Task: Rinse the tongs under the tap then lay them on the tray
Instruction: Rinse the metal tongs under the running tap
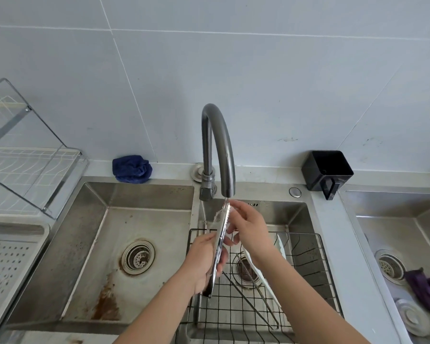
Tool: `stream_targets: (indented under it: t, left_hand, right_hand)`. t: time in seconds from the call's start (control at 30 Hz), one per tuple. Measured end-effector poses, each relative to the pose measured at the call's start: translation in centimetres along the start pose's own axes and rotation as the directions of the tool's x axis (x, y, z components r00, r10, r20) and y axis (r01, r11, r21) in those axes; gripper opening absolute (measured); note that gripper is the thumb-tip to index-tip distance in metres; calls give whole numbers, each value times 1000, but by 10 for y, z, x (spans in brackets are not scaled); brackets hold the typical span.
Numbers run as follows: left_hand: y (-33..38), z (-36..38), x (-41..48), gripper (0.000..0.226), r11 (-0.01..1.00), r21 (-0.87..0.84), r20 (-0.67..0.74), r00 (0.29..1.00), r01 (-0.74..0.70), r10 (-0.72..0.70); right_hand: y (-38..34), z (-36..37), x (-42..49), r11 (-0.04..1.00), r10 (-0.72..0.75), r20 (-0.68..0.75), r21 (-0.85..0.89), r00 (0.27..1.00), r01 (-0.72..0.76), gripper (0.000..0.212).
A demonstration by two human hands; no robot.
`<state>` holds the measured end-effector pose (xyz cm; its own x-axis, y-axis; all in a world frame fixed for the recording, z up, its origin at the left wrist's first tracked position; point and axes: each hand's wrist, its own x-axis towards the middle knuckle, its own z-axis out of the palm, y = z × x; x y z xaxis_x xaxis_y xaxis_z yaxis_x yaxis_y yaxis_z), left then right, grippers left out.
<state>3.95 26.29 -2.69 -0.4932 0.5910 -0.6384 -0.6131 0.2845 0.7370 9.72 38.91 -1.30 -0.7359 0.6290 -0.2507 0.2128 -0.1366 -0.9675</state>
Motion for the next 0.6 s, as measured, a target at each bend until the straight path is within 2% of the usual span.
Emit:
stream_targets:
  t: [0.13, 0.23, 0.3, 0.43, 0.6]
  left_hand:
    - [-1, -1, -6, 38, 999, 43, 10, 1000, -4, 4]
    - [0, -8, -8, 33, 999, 45, -20, 1000, -16, 16]
    - [0, -13, -10, 33, 999, 35, -38, 999, -20, 21]
    - [-3, -14, -13, 33, 999, 23, -55, 998, -32, 33]
    - [-6, -21, -14, 34, 998, 33, -83, 995, -50, 52]
  right_hand:
    - [-4, 7, 10, 1000, -19, -39, -6, 999, 19, 27]
    - [-1, 14, 10, 986, 64, 54, 147, 996, -72, 15]
    - [2, 20, 9, 971, 100, 102, 205, 990, -120, 15]
    - [6, 29, 11, 973, 132, 65, 180, 989, -142, 27]
    - [6, 30, 7, 959, 127, 174, 231, 976, -166, 17]
